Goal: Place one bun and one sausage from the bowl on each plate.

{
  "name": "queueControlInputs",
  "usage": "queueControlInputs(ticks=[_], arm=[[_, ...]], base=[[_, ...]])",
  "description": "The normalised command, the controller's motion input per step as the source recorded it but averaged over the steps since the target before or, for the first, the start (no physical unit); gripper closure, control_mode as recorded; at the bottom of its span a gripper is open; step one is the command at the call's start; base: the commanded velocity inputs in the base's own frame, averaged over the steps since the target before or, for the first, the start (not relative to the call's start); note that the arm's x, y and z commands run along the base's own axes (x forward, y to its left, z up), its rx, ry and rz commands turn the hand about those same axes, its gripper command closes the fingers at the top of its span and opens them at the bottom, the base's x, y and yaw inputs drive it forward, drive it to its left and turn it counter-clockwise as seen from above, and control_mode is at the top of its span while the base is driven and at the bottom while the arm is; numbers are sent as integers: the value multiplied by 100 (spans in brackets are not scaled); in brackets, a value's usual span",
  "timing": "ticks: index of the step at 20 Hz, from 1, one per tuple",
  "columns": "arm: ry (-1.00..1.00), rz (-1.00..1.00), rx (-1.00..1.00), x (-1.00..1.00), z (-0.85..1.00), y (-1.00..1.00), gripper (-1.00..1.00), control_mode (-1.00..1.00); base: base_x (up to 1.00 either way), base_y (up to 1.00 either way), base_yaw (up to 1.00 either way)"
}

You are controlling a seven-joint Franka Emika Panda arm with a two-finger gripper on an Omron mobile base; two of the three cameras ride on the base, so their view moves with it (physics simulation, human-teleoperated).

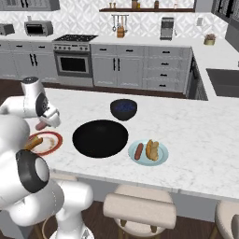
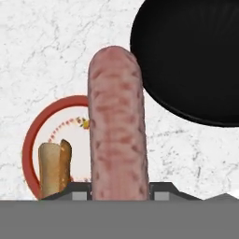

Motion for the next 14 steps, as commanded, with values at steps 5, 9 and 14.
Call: queueControlInputs(ticks=[5, 9, 14], arm=[[4, -28, 0, 22, -69, 56, 100, -100], [4, -2, -3, 25, -40, 0, 100, -100], [0, 2, 0, 6, -39, 5, 100, -100]], base=[[0, 0, 0], [0, 0, 0], [0, 0, 0]])
